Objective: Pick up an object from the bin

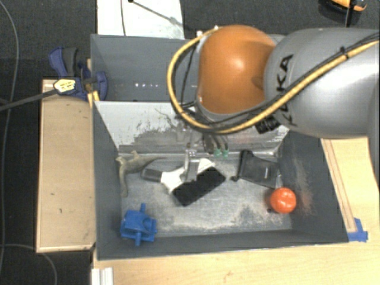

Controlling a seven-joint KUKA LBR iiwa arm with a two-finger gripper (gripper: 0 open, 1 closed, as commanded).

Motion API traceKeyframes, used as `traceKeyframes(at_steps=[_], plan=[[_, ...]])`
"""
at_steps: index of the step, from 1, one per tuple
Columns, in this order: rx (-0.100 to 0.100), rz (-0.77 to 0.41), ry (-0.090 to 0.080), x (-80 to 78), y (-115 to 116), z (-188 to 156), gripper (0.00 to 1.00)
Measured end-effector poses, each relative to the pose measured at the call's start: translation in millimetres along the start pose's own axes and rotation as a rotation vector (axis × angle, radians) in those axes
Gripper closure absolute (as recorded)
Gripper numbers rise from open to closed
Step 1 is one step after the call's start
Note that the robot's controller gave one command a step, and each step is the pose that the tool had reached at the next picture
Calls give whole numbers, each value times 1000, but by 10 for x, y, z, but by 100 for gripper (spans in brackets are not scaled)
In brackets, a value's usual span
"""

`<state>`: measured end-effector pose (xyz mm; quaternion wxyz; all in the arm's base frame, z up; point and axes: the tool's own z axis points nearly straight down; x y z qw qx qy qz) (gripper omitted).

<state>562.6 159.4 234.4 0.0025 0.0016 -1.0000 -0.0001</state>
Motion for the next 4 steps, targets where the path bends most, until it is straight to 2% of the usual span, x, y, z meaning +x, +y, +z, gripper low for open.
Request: traceKeyframes(at_steps=[1, 2, 3, 4], plan=[[-1, 4, -9, -15, -10, -50, 0], [-2, -30, -10, -6, -193, 508, 0], [-1, -16, -4, -34, -218, 777, 0], [-4, -48, -19, -112, -298, 985, 0]])
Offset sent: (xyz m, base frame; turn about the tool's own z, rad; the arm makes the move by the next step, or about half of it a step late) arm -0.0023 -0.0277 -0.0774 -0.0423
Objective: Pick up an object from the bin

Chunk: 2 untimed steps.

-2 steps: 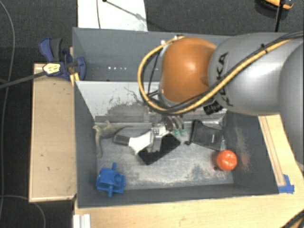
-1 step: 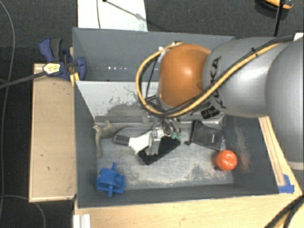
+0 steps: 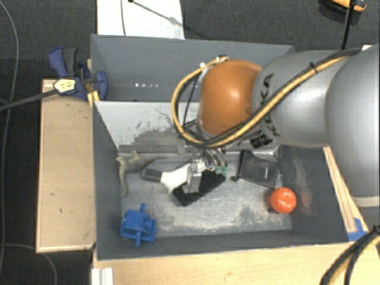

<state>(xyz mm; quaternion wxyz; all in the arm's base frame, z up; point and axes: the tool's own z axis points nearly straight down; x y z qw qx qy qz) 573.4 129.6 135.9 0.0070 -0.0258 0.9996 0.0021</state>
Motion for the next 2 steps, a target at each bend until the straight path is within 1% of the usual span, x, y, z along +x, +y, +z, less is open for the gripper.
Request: traceKeyframes(at_steps=[1, 2], plan=[[1, -176, 13, 12, -142, 351, 0], [0, -302, 4, -103, -196, 611, 0]])
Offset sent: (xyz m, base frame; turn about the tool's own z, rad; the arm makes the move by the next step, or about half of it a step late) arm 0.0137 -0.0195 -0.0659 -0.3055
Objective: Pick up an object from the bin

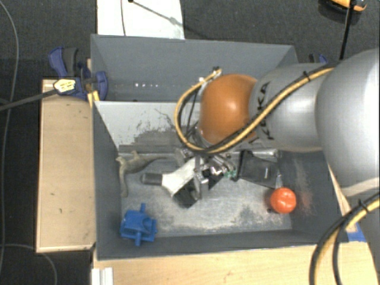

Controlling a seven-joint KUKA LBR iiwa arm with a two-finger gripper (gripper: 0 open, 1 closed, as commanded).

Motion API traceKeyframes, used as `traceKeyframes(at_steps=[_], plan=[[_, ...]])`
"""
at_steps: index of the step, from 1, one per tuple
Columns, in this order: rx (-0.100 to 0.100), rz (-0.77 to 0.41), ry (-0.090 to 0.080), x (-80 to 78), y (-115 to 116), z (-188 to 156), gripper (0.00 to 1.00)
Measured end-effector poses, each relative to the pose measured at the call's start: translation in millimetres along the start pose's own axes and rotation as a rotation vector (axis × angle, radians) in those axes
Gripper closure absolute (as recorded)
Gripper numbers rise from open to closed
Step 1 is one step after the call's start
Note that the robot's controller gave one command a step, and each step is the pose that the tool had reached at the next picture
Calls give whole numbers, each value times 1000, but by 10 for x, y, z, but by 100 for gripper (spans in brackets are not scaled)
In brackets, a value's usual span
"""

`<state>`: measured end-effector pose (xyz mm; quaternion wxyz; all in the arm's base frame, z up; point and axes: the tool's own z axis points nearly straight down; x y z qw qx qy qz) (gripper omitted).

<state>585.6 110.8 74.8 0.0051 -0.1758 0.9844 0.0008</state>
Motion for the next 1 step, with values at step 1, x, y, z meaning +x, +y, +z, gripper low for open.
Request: traceKeyframes(at_steps=[1], plan=[[-4, -17, -1, -24, -30, 84, 0]])
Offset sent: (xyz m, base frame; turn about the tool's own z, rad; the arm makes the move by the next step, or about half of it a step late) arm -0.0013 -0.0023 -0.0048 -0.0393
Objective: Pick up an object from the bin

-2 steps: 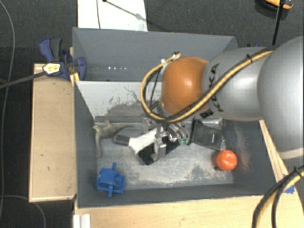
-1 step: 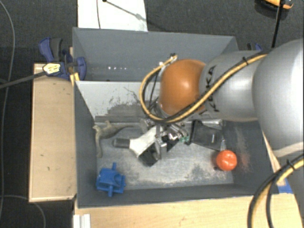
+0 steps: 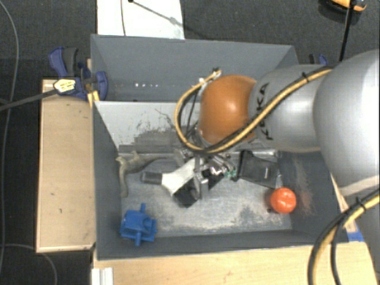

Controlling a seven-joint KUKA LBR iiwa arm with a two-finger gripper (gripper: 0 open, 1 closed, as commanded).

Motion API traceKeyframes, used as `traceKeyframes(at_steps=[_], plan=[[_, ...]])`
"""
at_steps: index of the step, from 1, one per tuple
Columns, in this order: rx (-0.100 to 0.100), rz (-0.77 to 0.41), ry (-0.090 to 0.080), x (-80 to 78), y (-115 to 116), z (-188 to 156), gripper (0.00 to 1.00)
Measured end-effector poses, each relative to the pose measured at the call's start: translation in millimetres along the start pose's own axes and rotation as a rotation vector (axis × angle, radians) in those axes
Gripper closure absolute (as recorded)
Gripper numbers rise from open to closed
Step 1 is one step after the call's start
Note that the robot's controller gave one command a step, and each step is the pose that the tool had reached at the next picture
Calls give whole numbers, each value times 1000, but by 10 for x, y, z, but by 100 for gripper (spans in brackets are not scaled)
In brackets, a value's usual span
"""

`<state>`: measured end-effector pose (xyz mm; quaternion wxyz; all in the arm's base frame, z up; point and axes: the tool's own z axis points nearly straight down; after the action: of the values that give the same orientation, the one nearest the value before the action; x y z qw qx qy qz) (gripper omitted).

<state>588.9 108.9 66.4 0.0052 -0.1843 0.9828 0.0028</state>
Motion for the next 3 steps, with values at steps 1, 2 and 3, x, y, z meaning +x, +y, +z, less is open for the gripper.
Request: traceKeyframes(at_steps=[1, 2, 3], plan=[[3, -15, -8, 9, 19, -93, 100], [3, -14, -8, 9, 20, -93, 100], [5, -12, -7, -7, 31, -87, 100]])
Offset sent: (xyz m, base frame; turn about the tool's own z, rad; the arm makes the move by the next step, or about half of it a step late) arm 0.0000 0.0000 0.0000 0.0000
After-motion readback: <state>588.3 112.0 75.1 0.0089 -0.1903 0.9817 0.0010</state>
